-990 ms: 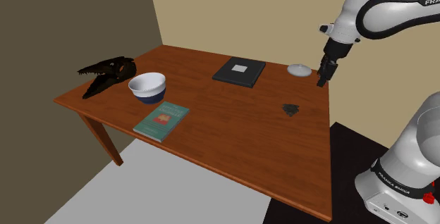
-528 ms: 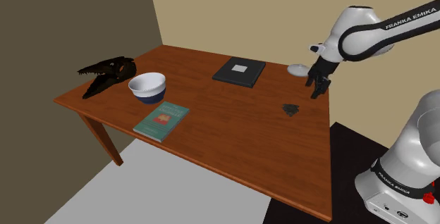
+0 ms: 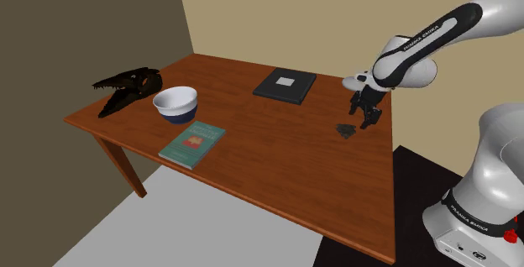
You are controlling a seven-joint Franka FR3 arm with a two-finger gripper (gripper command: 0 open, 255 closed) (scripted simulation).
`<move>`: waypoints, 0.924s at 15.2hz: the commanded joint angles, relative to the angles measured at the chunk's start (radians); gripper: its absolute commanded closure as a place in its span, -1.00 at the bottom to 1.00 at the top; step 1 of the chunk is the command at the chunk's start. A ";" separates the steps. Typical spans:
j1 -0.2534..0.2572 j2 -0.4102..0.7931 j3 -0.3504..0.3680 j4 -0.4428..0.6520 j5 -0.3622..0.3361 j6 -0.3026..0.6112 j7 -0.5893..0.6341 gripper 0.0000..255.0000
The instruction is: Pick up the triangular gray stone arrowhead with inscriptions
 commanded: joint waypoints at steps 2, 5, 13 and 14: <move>0.150 0.100 -0.117 0.013 0.194 0.053 -0.170 -1.00; 0.273 0.224 -0.189 0.034 0.486 0.052 -0.385 -1.00; 0.235 0.294 -0.129 0.052 0.635 0.033 -0.494 1.00; 0.235 0.294 -0.128 0.052 0.635 0.033 -0.495 1.00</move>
